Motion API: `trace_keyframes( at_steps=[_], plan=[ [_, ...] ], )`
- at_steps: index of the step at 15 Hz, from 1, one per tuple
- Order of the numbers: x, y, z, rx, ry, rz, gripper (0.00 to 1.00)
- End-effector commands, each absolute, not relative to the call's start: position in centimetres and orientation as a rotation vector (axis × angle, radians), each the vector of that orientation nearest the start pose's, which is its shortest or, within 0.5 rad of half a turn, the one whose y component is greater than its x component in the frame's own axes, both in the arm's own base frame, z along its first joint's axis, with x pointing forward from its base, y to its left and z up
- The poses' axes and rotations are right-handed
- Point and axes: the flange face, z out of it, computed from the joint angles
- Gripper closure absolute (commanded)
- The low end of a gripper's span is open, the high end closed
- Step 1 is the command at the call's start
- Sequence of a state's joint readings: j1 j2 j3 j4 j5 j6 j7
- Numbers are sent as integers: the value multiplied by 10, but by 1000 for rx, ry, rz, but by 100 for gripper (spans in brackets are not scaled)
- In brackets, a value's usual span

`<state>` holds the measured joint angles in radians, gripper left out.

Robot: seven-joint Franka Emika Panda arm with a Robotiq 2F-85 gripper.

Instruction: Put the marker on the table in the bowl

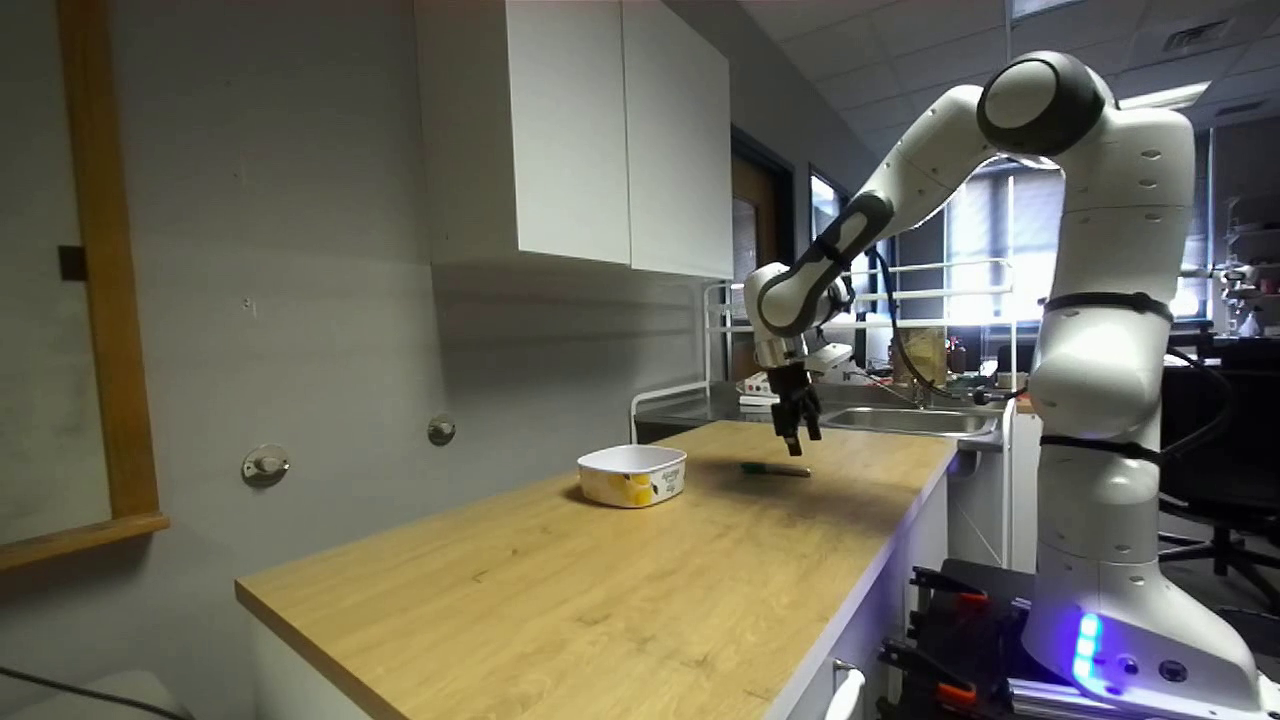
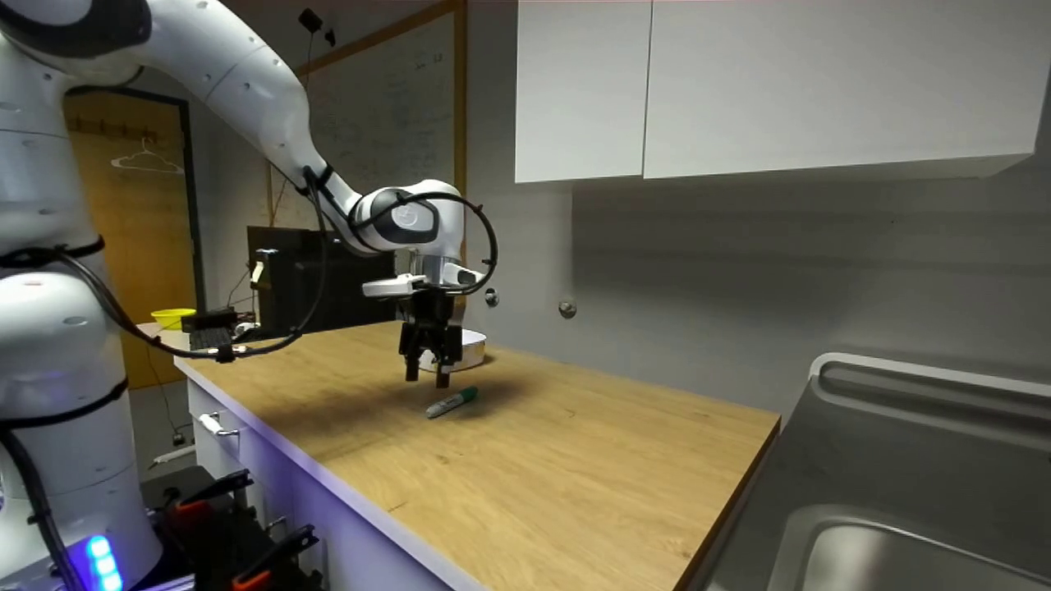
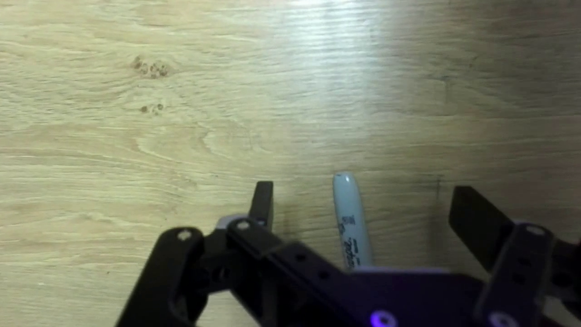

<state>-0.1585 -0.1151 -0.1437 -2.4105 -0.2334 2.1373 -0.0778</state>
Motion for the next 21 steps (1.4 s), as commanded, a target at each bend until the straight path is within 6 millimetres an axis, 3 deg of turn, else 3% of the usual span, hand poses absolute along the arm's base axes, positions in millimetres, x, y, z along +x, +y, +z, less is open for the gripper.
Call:
trace_keyframes(
  at_steps=[1,5,12,21],
  plan=[
    [456,-153,317,-3261,123,397,0],
    [475,-167,302,-3240,133,435,0],
    [494,-190,305,-3229,167,425,0],
    [505,-197,285,-3212,177,509,0]
  ],
)
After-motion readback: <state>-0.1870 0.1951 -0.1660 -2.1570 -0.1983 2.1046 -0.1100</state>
